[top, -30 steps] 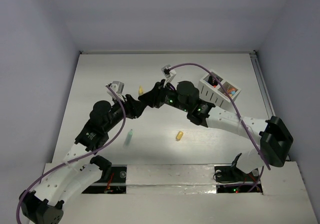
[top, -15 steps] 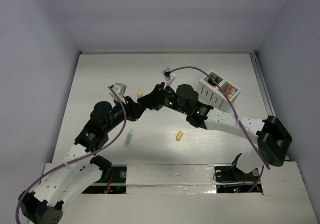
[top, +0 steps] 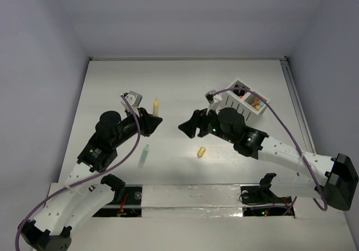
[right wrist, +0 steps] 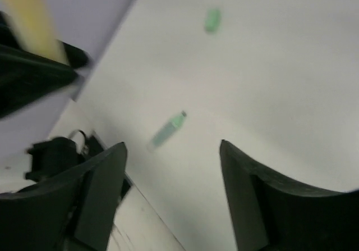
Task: Sort the stationery into containers
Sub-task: Pick up the pen from the center of the board, then pick up the pen cap from the center of the board.
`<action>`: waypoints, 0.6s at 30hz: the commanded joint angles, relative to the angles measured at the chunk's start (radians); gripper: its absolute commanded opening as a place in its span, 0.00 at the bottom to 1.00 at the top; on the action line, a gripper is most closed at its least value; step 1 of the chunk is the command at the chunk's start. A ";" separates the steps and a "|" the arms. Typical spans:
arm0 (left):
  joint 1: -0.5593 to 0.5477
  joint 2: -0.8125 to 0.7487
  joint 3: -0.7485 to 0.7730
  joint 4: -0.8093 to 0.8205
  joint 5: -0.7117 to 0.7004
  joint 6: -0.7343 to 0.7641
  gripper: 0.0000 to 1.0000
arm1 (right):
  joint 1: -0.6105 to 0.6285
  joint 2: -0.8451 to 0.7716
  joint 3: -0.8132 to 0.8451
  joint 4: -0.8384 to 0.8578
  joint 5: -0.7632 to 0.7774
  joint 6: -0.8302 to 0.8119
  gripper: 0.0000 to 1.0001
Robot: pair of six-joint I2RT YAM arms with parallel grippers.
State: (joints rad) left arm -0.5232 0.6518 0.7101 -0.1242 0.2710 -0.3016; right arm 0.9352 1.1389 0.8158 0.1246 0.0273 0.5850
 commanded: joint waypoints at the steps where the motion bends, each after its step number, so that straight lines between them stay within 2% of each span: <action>1: 0.002 -0.003 0.040 0.014 0.092 0.067 0.00 | -0.010 -0.002 -0.055 -0.297 0.060 -0.008 0.78; 2: 0.002 -0.004 0.032 0.017 0.103 0.071 0.00 | -0.010 0.002 -0.058 -0.378 0.068 0.012 0.87; 3: 0.002 -0.007 0.026 0.024 0.106 0.076 0.00 | -0.010 0.010 -0.061 -0.416 0.074 0.024 0.90; 6: 0.002 -0.029 -0.009 0.047 0.112 0.079 0.00 | -0.010 0.039 -0.067 -0.508 0.118 0.078 0.92; 10: 0.002 -0.059 -0.020 0.029 0.093 0.088 0.00 | -0.010 0.094 -0.055 -0.560 0.164 0.137 0.87; 15: 0.002 -0.101 -0.027 0.028 0.091 0.079 0.00 | -0.010 0.221 -0.018 -0.526 0.161 0.167 0.74; 18: 0.002 -0.122 -0.032 0.026 0.089 0.076 0.00 | -0.010 0.292 0.008 -0.523 0.175 0.176 0.70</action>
State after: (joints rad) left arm -0.5232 0.5514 0.6922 -0.1326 0.3496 -0.2329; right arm 0.9291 1.3842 0.7643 -0.3969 0.1604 0.7273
